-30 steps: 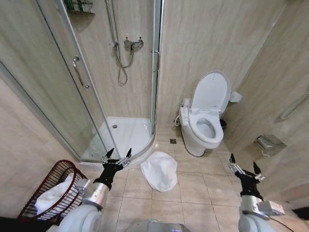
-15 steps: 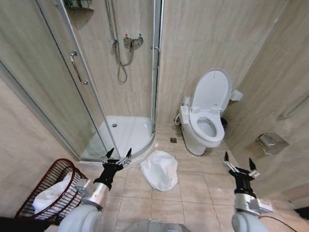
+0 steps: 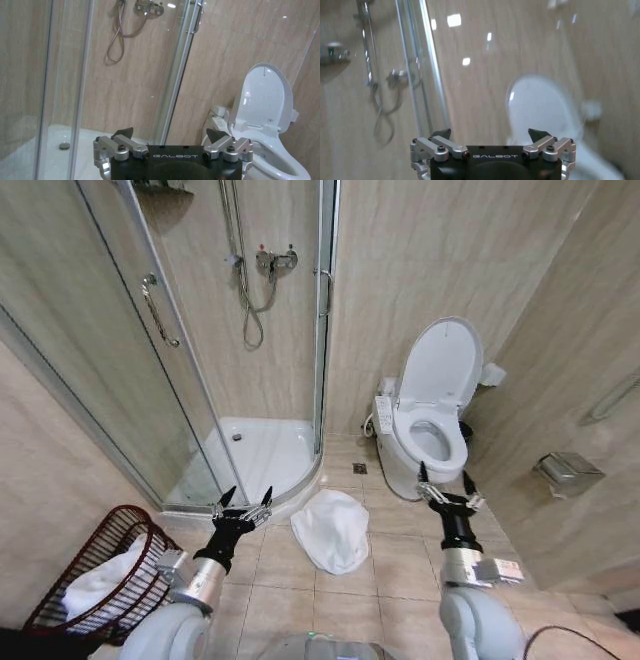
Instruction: Discard the used towel into the hamper.
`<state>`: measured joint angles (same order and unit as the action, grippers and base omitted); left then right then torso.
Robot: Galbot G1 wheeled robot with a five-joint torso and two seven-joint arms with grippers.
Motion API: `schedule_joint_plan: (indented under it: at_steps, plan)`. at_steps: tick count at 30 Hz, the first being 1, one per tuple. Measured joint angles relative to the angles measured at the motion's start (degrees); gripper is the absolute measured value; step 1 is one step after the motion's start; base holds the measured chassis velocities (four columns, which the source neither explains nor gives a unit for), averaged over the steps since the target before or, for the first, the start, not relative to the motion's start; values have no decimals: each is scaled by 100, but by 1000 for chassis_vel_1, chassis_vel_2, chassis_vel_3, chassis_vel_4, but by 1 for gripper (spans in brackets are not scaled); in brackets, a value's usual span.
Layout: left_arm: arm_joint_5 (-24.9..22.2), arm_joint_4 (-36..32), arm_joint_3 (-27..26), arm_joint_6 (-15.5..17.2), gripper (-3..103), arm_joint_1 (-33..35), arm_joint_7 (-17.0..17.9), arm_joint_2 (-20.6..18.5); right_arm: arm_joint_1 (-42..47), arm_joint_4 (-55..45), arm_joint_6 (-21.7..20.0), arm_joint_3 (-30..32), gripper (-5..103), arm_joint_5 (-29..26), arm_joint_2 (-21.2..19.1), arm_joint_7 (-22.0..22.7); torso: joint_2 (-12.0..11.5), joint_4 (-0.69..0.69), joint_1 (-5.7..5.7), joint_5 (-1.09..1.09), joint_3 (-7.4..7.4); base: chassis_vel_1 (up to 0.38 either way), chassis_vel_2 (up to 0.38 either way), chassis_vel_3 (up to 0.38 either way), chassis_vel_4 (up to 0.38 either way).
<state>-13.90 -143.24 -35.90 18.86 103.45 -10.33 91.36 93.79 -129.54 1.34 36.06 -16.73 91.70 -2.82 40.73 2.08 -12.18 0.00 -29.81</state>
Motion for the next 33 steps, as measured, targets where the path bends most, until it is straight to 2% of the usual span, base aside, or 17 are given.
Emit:
schedule_joint_plan:
  at_steps: [2, 5, 11, 19, 24, 28, 30, 31, 33]
  plan:
    - [0, 0, 0, 0, 99, 0, 0, 1, 58, 142, -243, -93, 100, -493, -101, -94, -65, 0, 28, 1, 37, 0, 0, 0, 0]
    - [0, 0, 0, 0, 99, 0, 0, 1, 178, 209, -295, -310, 100, -811, -198, 34, -133, 2, 58, 1, 75, 0, 0, 0, 0]
    - [0, 0, 0, 0, 99, 0, 0, 0, 436, 308, -480, -584, 100, -971, -303, 62, -274, 0, 120, 0, 155, 0, 0, 0, 0]
    - [0, 0, 0, 0, 99, 0, 0, 0, 635, 698, -375, -719, 100, -782, -330, 161, -469, 0, 200, 0, 267, 0, 0, 0, 0]
    - [0, 0, 0, 0, 99, 0, 0, 0, 799, 896, -411, -636, 100, -1143, -418, -27, -581, 1, 246, 0, 334, 0, 0, 0, 0]
    - [0, 0, 0, 0, 99, 0, 0, 0, 863, 1161, -227, -557, 100, -1152, -455, -156, -671, 0, 284, 1, 386, 0, 0, 0, 0]
    - [0, 0, 0, 0, 99, 0, 0, 1, 784, 1417, 56, -491, 100, -975, -396, -156, -735, 1, 314, 0, 421, 0, 0, 0, 0]
    - [0, 0, 0, 0, 99, 0, 0, 1, 784, 1417, 56, -491, 100, -975, -396, -156, -735, 1, 314, 0, 421, 0, 0, 0, 0]
    - [0, 0, 0, 0, 99, 0, 0, -1, 560, 1885, 498, -436, 100, -625, -267, -132, -806, 0, 345, 1, 460, 0, 0, 0, 0]
